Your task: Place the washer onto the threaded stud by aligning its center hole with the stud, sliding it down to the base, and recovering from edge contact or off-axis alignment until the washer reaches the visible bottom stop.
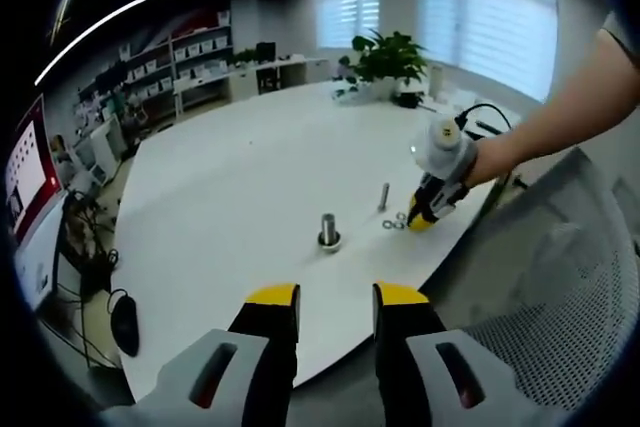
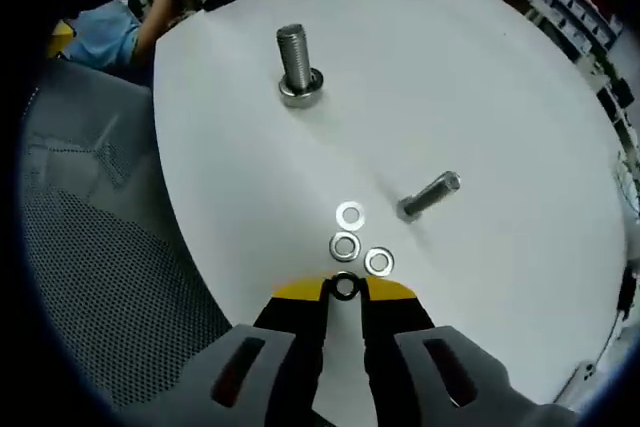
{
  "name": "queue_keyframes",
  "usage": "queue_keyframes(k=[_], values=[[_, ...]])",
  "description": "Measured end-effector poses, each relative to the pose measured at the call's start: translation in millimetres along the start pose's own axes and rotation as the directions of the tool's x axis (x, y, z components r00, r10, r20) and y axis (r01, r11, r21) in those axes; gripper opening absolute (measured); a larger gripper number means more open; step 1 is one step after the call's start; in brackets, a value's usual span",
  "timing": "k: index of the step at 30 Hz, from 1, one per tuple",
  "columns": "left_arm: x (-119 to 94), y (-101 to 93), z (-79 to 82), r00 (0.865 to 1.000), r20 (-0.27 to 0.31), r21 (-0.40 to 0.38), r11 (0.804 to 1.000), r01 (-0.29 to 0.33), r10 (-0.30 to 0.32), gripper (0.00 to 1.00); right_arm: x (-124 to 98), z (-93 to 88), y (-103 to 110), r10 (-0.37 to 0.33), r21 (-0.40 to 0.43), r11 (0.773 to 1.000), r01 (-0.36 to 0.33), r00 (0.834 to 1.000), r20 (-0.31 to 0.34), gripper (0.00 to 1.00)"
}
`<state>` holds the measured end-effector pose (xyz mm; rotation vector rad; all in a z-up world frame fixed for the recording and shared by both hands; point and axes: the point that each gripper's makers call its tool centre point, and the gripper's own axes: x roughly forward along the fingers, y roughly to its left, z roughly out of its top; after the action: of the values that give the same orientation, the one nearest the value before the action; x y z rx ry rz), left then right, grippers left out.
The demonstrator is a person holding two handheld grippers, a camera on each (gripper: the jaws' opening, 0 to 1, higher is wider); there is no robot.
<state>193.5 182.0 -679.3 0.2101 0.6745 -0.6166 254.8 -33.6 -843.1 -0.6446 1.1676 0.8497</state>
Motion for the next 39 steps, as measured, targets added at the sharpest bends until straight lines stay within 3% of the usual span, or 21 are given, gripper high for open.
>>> queue_keyframes(k=[5, 12, 14, 16, 20, 23, 30, 33, 36, 39], values=[[-0.3, -0.5, -0.1, 1.0, -0.002, 0.005, 1.0, -0.002, 0.002, 0.27, -1.0, -1.7, 4.2, 0.036, -0.105, 0.994, -0.038, 0.999, -0.027, 0.21], [-0.4, 0.5, 0.7, 1.0, 0.002, 0.003, 1.0, -0.006, 0.006, 0.27, -0.9, -0.1, 4.5, 0.021, -0.078, 0.997, -0.024, 0.999, -0.041, 0.2], [-0.4, 0.3, 0.6, 1.0, 0.0, 0.004, 1.0, -0.005, 0.005, 0.27, -0.4, -0.4, 5.2, 0.018, -0.095, 0.995, -0.026, 0.997, -0.081, 0.19], [-0.1, 0.2, 0.2, 1.0, -0.001, 0.003, 1.0, -0.004, 0.004, 0.27, 0.5, -1.1, 4.5, 0.02, -0.166, 0.985, -0.043, 0.99, -0.136, 0.19], [-0.1, 0.8, -0.4, 1.0, -0.005, 0.002, 1.0, -0.006, 0.006, 0.27, 2.0, -0.1, 2.7, 0.032, -0.144, 0.988, -0.056, 0.986, -0.162, 0.18], [0.1, 1.5, -0.6, 1.0, -0.004, 0.001, 1.0, -0.01, 0.01, 0.27, 1.5, -1.4, 2.8, 0.036, -0.213, 0.973, -0.082, 0.976, -0.213, 0.17], [0.5, 1.6, -1.5, 1.0, -0.009, 0.001, 1.0, -0.01, 0.01, 0.27, 3.1, -1.6, 2.5, 0.007, -0.206, 0.976, -0.069, 0.957, -0.289, 0.16], [0.5, 2.1, -1.2, 1.0, -0.008, -0.003, 1.0, -0.011, 0.011, 0.27, 1.3, -3.3, 2.8, -0.008, -0.239, 0.969, -0.06, 0.962, -0.272, 0.15], [0.4, 1.9, -1.1, 1.0, -0.007, -0.002, 1.0, -0.011, 0.011, 0.27, 1.2, -1.7, 0.2, 0.013, -0.172, 0.984, -0.051, 0.977, -0.213, 0.14], [0.4, 2.5, -0.9, 1.0, -0.007, -0.003, 1.0, -0.014, 0.014, 0.27, 0.5, -2.6, 0.8, 0.005, -0.164, 0.986, -0.037, 0.981, -0.195, 0.14]])
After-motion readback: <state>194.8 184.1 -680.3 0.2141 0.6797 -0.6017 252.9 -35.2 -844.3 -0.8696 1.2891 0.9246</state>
